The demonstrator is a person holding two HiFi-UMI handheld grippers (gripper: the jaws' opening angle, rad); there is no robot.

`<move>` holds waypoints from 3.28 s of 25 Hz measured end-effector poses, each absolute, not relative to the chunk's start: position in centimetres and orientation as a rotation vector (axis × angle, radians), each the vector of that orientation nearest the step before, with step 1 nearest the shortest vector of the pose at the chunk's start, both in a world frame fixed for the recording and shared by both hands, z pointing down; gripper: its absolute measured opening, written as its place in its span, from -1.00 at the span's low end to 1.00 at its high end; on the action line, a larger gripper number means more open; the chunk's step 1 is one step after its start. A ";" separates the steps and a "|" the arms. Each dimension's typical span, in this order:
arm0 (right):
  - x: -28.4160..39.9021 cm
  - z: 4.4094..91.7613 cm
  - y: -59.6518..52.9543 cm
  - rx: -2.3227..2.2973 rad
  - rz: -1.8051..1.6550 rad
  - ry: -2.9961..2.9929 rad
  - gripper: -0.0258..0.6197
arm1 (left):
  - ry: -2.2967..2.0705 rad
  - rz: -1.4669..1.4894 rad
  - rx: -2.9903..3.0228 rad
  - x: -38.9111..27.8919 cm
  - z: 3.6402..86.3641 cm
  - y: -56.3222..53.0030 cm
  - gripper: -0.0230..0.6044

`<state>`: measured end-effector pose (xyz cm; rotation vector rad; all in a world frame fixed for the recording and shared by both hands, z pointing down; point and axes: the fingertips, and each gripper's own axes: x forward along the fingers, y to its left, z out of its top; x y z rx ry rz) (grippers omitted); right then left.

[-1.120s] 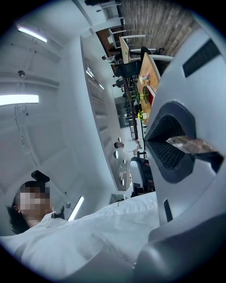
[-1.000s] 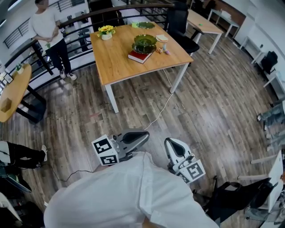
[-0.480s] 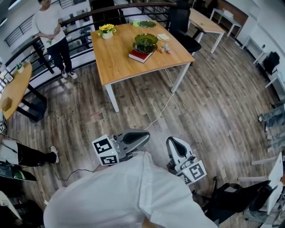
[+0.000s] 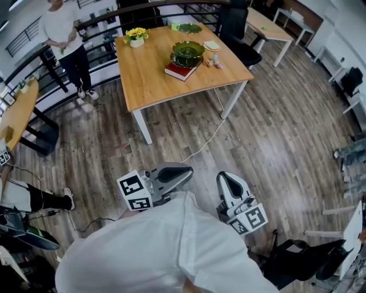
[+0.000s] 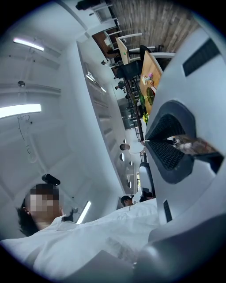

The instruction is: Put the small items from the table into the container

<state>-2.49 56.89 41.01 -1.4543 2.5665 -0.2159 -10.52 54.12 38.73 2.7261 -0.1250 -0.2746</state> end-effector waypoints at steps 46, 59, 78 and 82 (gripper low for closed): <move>0.5 39.5 10.5 -1.638 -0.207 2.514 -0.87 | -0.113 -0.289 2.712 -11.8 37.8 7.5 -0.90; 0.8 39.4 3.6 -1.648 -0.195 2.562 -0.86 | -0.175 -0.315 2.711 -12.9 37.7 0.2 -0.90; 6.4 41.6 -5.8 -1.656 -0.256 2.671 -0.85 | -0.231 -0.350 2.723 -9.2 37.3 -5.1 -0.90; 8.2 41.6 -8.1 -1.627 -0.263 2.709 -0.83 | -0.254 -0.356 2.730 -7.6 36.9 -6.3 -0.90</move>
